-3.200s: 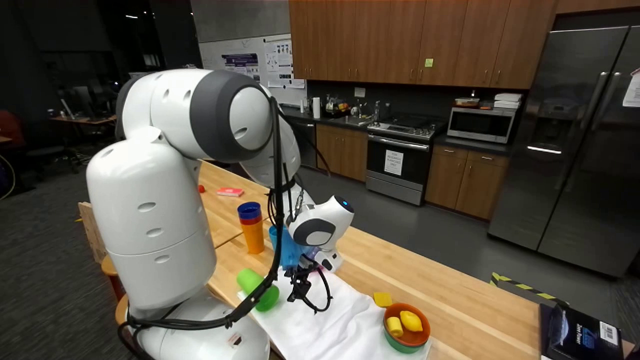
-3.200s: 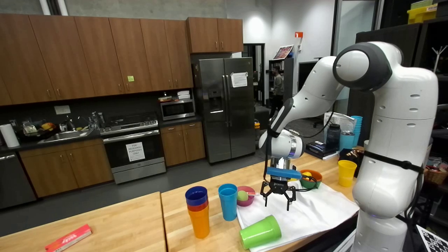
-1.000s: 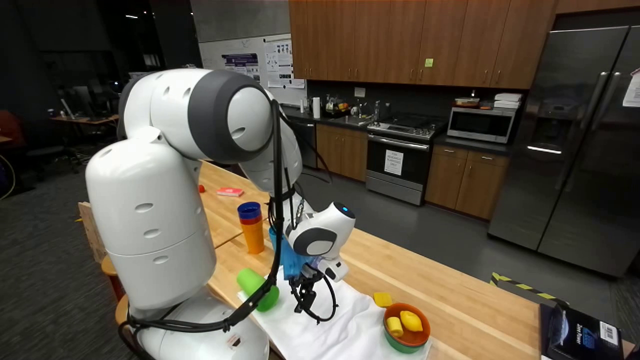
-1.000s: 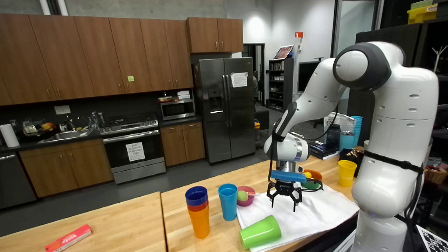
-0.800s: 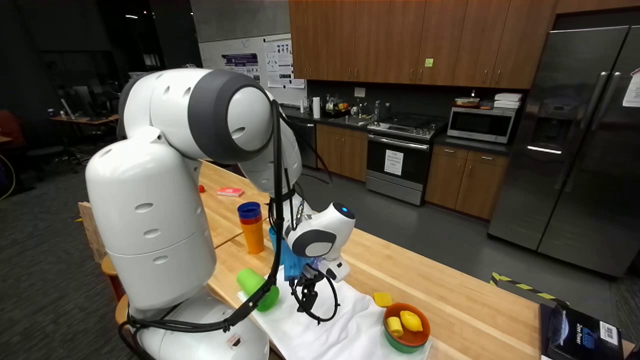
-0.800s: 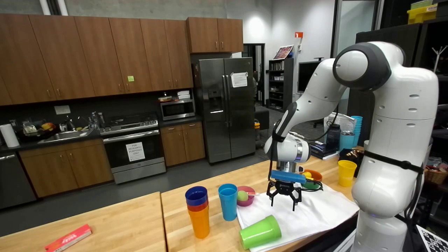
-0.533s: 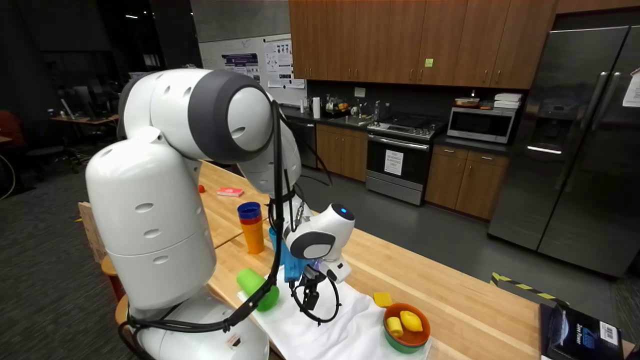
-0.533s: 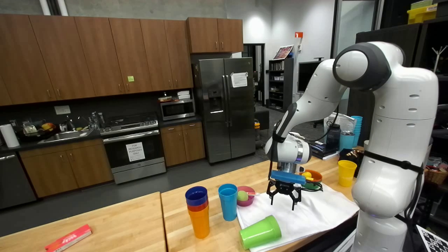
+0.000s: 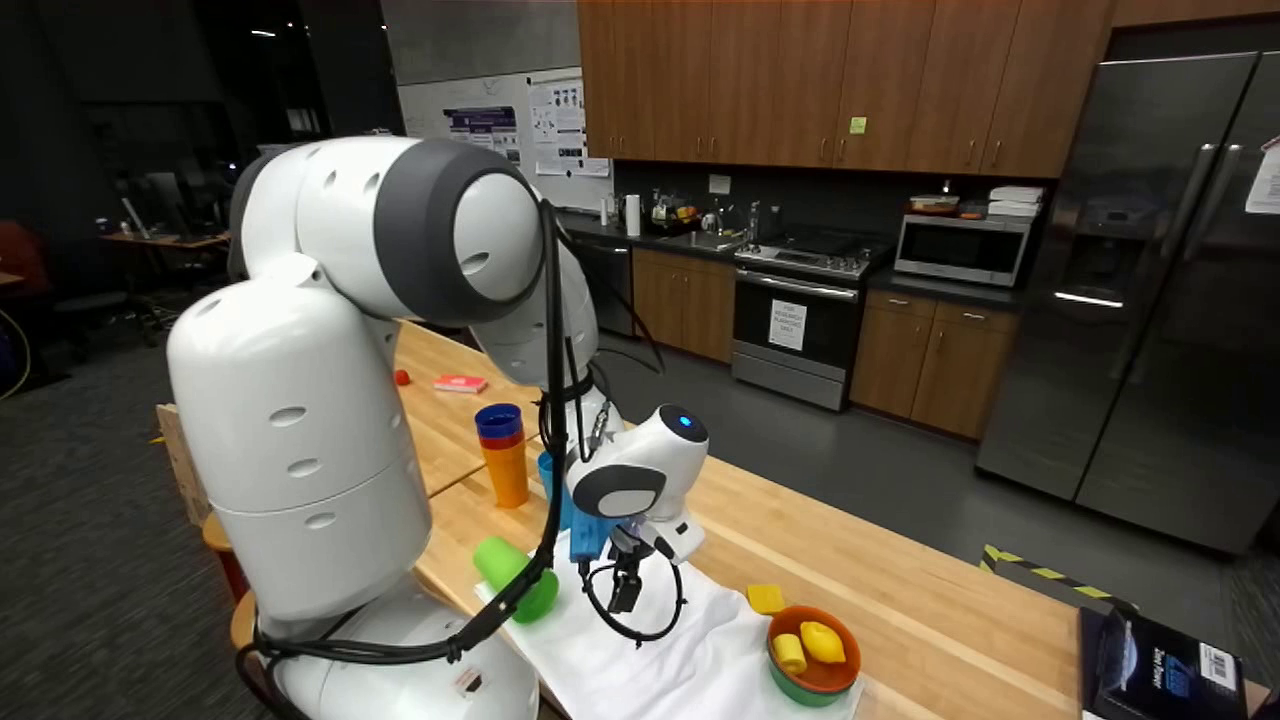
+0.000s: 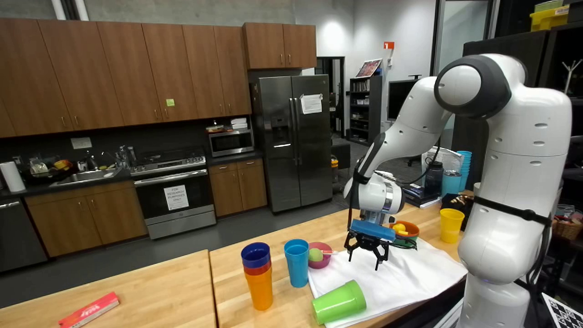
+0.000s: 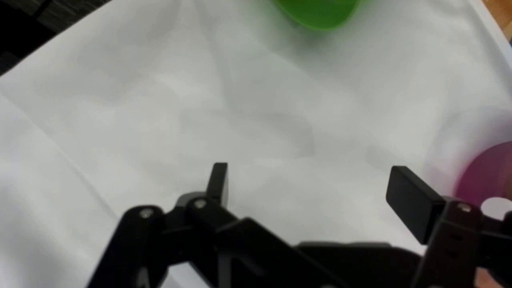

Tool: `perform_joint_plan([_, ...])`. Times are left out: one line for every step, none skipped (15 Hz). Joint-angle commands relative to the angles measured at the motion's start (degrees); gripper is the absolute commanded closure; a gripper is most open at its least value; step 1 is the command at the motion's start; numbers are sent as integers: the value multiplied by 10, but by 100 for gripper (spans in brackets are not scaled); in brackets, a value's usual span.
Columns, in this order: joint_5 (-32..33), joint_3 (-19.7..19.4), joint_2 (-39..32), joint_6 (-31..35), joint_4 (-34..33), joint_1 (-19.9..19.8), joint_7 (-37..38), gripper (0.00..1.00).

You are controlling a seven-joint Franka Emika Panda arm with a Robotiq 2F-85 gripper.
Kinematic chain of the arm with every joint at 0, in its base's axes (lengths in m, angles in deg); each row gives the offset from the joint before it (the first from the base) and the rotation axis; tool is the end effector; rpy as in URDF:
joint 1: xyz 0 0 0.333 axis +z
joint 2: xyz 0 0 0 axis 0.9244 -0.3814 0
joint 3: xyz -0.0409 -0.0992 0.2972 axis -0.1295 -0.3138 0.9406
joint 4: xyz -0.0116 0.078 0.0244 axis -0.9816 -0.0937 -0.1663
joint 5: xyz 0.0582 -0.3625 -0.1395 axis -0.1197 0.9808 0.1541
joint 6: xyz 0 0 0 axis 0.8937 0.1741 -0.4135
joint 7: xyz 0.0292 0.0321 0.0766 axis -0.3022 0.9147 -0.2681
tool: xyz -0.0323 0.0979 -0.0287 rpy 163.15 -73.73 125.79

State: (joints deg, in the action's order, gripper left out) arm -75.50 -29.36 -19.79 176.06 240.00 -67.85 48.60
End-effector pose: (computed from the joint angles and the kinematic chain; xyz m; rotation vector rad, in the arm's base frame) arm 0.3650 -0.0154 0.2007 -2.5124 1.3331 0.2851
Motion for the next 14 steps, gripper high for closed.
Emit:
perform_joint_plan([-42,4,33,15,17,5,-30,0])
perform_joint_plan([-48,4,35,16,17,5,-38,0])
perform_joint_plan([-58,7,37,17,17,8,-45,0])
perform_joint_plan([-66,8,39,15,17,10,-51,0])
perform_joint_plan([-71,8,43,12,17,11,-59,0])
perform_joint_plan([-75,10,45,9,17,14,-62,0])
perform_joint_plan([-79,12,47,6,17,17,-65,0])
perform_joint_plan([-71,12,43,-2,12,17,-64,0])
perform_joint_plan([-66,13,42,-8,10,19,-64,0])
perform_joint_plan([-69,16,42,-10,10,23,-65,0])
perform_joint_plan([-66,17,44,-13,10,24,-65,0])
perform_joint_plan([-65,20,45,-17,10,27,-66,0])
perform_joint_plan([-65,23,45,-19,10,31,-64,0])
perform_joint_plan([-64,26,45,-24,10,34,-62,0])
